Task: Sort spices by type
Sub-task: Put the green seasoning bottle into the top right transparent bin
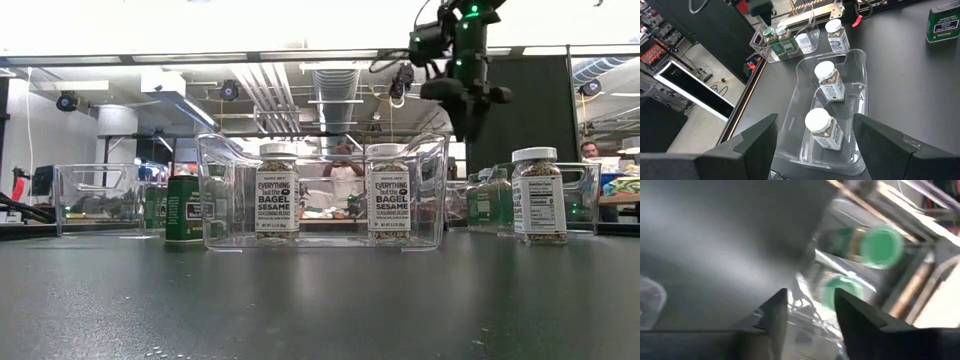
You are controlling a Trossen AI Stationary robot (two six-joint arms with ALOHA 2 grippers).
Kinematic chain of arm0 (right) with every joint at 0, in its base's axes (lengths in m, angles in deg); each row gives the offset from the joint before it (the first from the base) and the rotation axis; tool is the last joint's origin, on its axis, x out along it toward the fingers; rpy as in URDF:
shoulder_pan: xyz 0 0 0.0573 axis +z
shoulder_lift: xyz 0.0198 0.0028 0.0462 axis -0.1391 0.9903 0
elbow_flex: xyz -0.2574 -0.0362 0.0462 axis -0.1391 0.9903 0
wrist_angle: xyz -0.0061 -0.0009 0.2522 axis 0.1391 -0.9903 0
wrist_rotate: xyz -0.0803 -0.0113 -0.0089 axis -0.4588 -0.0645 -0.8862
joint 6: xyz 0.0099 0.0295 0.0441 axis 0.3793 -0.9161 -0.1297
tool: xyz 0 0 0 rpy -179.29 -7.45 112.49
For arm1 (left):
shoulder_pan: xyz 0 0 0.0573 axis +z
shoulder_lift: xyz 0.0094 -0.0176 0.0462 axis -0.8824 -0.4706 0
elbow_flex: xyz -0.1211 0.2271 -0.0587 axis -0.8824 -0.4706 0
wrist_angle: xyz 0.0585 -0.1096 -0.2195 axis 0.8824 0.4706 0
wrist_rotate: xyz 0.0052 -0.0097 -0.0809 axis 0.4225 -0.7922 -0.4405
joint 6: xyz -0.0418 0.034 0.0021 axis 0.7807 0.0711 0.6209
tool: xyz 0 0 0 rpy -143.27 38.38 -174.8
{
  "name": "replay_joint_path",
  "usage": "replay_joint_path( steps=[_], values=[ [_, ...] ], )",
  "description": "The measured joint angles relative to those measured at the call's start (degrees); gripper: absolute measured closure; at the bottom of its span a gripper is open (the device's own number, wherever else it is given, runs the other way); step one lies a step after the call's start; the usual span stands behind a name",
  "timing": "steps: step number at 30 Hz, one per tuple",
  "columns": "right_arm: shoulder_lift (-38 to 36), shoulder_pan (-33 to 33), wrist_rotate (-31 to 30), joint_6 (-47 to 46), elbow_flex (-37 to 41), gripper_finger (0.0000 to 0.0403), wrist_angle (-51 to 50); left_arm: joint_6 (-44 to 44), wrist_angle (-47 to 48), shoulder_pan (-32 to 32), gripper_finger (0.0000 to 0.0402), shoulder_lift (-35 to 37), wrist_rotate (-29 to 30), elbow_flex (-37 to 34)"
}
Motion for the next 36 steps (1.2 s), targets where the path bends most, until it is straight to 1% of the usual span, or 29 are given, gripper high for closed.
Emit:
replay_joint_path(
  steps=[5, 7, 8, 10, 18, 23, 27, 30, 32, 36],
  values=[
    [0.0, 5.53, -0.49, -1.6, 4.13, 0.0345, 3.88, 0.0, 0.0, 0.0, 0.0161, 0.0, 0.02, 0.0],
    [0.0, 6.66, -3.99, -3.78, 5.66, 0.038, 3.74, 0.0, 0.0, 0.0, 0.0161, 0.0, 0.02, 0.0],
    [0.0, 7.06, -6.23, -4.91, 6.24, 0.0385, 3.39, -0.01, 0.0, 0.0, 0.0161, 0.0, 0.02, 0.0],
    [0.0, 7.35, -8.72, -7.24, 7.19, 0.0389, 2.49, 0.0, 0.0, 0.0, 0.0161, 0.0, 0.02, 0.0],
    [0.0, 7.38, -9.08, -8.69, 11.73, 0.0394, 2.78, 0.48, 0.0, 0.0, 0.0161, 0.0, 0.02, 0.0],
    [0.0, 7.71, -12.92, -10.44, 15.17, 0.0394, 2.86, 0.48, 0.0, 0.0, 0.0161, -0.31, 0.02, 0.0],
    [-0.07, 7.71, -13.6, -10.78, 16.74, 0.0394, 2.99, 0.48, -0.01, 0.0, 0.0161, -0.42, 0.02, 0.0],
    [-0.22, 7.71, -15.19, -11.14, 17.29, 0.0394, 2.99, 0.56, -0.01, 0.0, 0.0161, -0.43, 0.02, 0.0],
    [-0.54, 7.71, -14.98, -11.17, 17.37, 0.0394, 2.9, 0.57, -0.01, 0.0, 0.0161, -0.42, 0.02, 0.0],
    [-1.55, 8.14, -12.24, -11.17, 16.88, 0.0394, 3.37, 0.57, -0.01, 0.0, 0.0161, -0.42, 0.02, 0.0]
  ],
)
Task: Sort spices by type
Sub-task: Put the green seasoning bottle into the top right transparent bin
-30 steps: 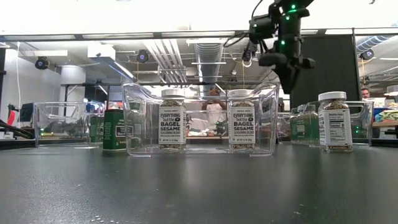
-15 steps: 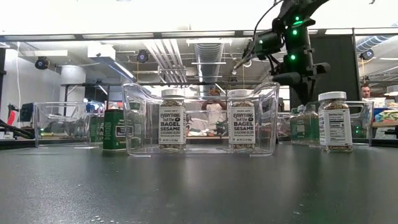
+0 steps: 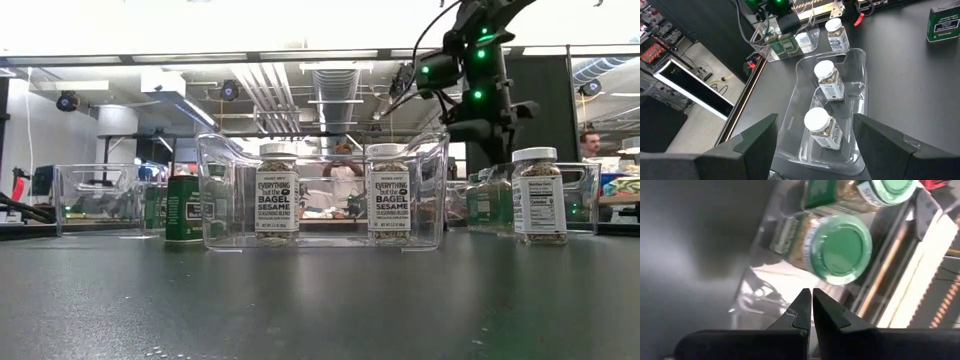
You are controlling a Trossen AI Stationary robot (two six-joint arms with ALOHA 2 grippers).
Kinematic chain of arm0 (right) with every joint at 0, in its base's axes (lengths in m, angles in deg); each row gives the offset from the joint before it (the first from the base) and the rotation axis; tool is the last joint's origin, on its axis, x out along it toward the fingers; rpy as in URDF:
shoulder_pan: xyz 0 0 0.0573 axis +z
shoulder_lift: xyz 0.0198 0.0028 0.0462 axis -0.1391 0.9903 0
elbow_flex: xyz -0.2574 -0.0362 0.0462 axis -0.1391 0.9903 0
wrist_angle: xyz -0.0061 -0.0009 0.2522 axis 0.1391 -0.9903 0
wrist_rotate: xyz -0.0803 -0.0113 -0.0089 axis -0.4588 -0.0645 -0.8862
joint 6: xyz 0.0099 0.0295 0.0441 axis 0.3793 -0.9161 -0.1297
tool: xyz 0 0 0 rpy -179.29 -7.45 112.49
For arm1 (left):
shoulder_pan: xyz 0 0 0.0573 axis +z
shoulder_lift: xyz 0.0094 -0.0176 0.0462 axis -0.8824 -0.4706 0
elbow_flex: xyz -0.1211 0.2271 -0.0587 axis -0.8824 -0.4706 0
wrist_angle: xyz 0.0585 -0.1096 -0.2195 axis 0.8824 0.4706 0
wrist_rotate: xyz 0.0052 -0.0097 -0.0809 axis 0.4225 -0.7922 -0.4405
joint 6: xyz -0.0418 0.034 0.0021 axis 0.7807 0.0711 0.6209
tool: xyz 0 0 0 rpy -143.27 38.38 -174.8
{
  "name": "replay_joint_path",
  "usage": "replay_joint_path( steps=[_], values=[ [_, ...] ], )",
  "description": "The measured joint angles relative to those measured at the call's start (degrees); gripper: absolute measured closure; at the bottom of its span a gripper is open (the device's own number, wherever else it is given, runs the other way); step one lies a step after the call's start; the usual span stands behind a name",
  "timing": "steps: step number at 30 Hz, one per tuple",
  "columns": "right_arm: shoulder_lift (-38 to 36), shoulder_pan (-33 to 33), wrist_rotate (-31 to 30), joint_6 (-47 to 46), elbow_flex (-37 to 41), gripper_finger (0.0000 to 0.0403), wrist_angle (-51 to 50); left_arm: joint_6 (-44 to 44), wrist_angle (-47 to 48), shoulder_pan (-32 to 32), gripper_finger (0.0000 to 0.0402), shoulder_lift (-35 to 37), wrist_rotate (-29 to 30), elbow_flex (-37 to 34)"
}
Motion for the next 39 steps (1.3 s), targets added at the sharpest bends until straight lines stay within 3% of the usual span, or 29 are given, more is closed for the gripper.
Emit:
replay_joint_path(
  steps=[8, 22, 39],
  values=[
    [-0.28, 1.08, -2.76, 0.59, 0.05, 0.0394, 6.93, -0.01, -0.01, 0.0, 0.0161, 0.0, 0.02, 0.0],
    [-0.24, 1.06, -4.39, -0.09, 2.81, 0.0394, 7.23, -0.09, -0.01, 0.0, 0.0161, 0.0, 0.02, 0.0],
    [-0.26, 1.08, -7.62, -2.04, 2.85, 0.0394, -2.74, -0.14, 0.01, 0.04, 0.0161, 0.0, 0.01, 0.0]
  ],
)
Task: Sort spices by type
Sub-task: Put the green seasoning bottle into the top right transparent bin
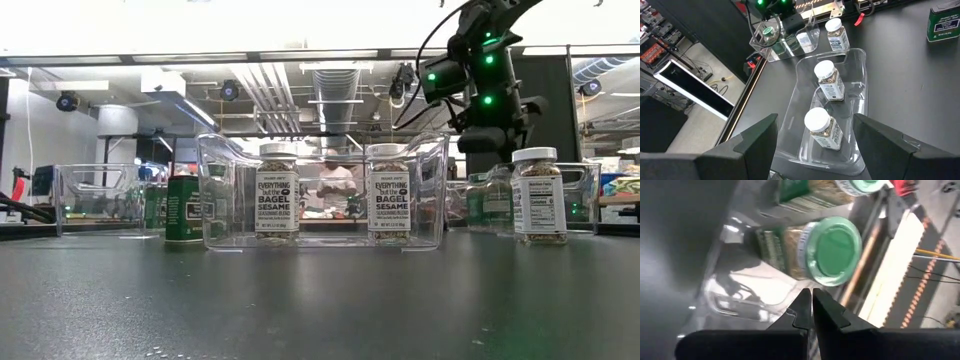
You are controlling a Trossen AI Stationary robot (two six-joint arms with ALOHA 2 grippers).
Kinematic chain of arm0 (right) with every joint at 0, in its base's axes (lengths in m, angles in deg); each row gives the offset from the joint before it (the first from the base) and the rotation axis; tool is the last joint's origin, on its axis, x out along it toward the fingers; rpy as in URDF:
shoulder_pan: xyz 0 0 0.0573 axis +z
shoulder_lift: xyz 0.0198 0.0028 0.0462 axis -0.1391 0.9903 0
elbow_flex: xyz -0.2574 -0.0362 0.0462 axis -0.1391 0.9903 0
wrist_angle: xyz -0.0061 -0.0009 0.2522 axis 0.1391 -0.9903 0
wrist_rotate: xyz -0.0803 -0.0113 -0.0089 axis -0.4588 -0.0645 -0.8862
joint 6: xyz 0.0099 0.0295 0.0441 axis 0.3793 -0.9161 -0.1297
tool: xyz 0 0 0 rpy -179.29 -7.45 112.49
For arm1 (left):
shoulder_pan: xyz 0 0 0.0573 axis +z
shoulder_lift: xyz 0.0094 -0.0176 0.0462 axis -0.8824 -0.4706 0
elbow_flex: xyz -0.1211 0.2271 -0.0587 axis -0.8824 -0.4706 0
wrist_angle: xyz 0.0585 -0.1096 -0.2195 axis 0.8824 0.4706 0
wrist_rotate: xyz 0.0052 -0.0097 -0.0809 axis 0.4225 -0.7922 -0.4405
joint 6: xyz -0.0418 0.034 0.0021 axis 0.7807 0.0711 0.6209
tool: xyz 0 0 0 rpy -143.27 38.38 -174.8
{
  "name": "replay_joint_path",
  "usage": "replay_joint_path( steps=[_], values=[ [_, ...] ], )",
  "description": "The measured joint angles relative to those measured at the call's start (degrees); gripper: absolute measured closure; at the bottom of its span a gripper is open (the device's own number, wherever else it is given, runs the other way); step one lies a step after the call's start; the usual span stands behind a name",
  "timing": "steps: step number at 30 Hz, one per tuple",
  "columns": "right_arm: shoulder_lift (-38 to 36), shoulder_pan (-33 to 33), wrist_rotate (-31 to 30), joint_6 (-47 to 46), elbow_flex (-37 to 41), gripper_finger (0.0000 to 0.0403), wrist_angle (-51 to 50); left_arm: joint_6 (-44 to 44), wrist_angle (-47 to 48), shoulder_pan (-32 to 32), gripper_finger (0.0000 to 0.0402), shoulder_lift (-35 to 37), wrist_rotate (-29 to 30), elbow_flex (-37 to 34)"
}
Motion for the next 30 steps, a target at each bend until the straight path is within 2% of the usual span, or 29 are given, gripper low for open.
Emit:
replay_joint_path(
  steps=[10, 14, 19, 30],
  values=[
    [-0.04, -0.04, -5.88, -0.95, 0.0, 0.0394, -0.02, -0.02, 0.0, 0.0, 0.0161, 0.02, -0.01, 0.0],
    [-0.17, 0.04, -5.45, -1.82, -0.22, 0.0394, -1.64, -0.02, 0.0, -0.04, 0.0161, 0.02, -0.01, 0.0],
    [-1.48, 1.72, 0.72, -3.07, -1.21, 0.0394, -2.8, -0.02, 0.0, -0.04, 0.0161, 0.02, -0.01, 0.0],
    [-1.48, 1.72, -4.02, -2.65, 0.58, 0.0394, 2.81, -0.02, 0.0, -0.04, 0.0161, 0.04, 0.0, 0.0]
  ],
)
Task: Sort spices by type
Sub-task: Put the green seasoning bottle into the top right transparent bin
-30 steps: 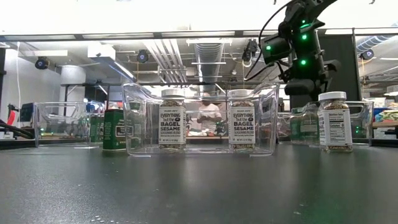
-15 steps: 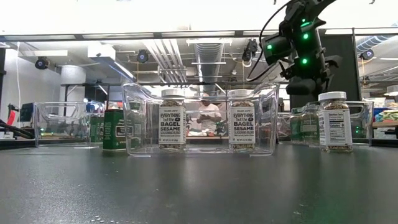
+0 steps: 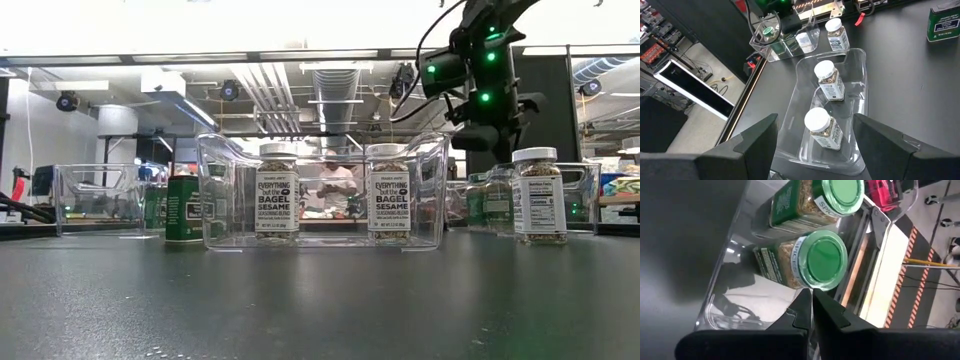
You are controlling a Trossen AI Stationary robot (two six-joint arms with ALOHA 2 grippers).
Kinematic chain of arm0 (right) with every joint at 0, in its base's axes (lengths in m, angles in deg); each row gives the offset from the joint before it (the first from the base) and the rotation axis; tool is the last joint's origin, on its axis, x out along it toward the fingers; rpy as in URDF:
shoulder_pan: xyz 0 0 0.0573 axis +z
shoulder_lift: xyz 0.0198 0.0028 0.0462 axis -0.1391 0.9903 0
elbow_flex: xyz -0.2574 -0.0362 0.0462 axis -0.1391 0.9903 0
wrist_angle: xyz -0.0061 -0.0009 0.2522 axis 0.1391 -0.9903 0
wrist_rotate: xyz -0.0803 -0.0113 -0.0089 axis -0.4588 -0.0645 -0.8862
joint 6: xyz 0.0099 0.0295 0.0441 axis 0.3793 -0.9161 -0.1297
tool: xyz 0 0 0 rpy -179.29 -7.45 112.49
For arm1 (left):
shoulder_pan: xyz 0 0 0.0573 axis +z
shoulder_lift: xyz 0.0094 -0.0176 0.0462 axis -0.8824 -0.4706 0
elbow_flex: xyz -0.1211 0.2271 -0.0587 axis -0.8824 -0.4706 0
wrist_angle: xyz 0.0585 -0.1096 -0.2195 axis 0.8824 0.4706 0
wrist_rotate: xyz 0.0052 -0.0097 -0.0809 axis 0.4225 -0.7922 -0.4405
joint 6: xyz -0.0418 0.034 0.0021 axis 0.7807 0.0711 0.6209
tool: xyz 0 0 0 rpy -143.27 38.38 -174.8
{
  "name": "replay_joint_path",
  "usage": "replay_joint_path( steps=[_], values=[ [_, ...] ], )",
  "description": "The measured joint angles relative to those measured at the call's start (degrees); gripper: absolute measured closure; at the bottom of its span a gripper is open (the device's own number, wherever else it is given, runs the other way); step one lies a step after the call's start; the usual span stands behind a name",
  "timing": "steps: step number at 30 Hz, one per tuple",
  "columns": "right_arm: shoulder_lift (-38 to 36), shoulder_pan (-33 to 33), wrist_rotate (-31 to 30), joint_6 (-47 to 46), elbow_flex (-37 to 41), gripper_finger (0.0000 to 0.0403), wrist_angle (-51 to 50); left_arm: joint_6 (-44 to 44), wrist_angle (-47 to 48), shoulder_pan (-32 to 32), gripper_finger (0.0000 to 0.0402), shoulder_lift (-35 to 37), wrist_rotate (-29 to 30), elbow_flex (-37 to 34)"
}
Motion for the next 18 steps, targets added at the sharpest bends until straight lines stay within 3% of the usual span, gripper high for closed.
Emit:
replay_joint_path(
  steps=[5, 13, 18],
  values=[
    [0.01, -0.36, -0.71, 0.13, 0.54, 0.0394, 0.23, 0.0, 0.0, 0.0, 0.0161, 0.0, -0.01, 0.0],
    [0.04, -0.39, -9.47, 1.13, 1.28, 0.0394, 0.15, 0.0, 0.0, 0.0, 0.0161, 0.0, -0.01, 0.0],
    [-0.53, -0.34, -10.58, 1.55, 1.25, 0.0394, 2.29, 0.0, 0.0, 0.0, 0.0161, 0.0, -0.01, 0.0]
  ],
)
